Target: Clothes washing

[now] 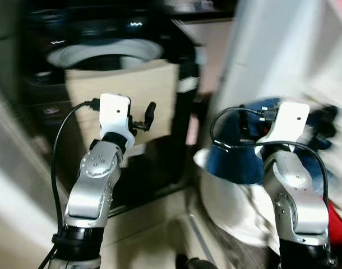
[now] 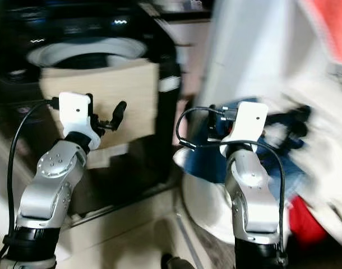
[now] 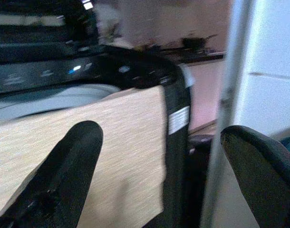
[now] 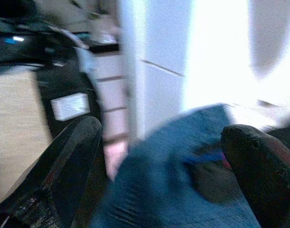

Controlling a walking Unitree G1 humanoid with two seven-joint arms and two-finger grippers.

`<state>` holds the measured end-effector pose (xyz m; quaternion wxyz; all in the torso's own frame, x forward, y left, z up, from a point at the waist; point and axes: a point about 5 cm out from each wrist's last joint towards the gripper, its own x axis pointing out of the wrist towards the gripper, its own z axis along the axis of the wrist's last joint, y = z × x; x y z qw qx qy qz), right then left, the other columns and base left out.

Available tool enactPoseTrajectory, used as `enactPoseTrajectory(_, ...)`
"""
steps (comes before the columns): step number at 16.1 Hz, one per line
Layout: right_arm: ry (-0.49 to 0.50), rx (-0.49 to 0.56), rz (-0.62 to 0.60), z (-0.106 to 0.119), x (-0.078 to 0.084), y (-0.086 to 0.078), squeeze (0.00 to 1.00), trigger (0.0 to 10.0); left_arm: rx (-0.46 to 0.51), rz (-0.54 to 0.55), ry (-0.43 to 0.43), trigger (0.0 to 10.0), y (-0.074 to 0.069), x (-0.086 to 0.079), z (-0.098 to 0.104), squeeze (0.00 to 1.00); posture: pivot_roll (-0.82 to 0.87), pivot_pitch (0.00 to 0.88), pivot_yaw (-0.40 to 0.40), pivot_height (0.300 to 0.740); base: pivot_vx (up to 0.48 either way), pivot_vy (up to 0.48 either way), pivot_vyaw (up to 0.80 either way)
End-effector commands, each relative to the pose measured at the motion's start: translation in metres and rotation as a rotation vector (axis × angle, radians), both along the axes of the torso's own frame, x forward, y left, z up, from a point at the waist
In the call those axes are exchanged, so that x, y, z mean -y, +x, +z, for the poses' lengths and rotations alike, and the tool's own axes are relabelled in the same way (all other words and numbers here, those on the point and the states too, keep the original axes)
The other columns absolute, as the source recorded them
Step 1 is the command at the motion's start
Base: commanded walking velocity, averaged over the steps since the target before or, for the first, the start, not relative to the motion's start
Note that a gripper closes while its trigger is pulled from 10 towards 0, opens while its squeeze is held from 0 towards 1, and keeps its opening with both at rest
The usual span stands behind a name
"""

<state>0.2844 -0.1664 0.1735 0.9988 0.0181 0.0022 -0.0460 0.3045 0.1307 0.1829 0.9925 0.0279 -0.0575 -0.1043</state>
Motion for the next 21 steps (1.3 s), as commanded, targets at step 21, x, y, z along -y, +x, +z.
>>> enactPoseTrajectory(21, -0.103, 0.010, 0.040, 0.005, -0.009, -0.002, 0.00, 10.0, 0.041, 0.074, 0.107, 10.0, 0.009, -0.004, 0.000, 0.00, -0.04, 0.000, -0.010, 0.740, 0.000, 0.160, -0.33)
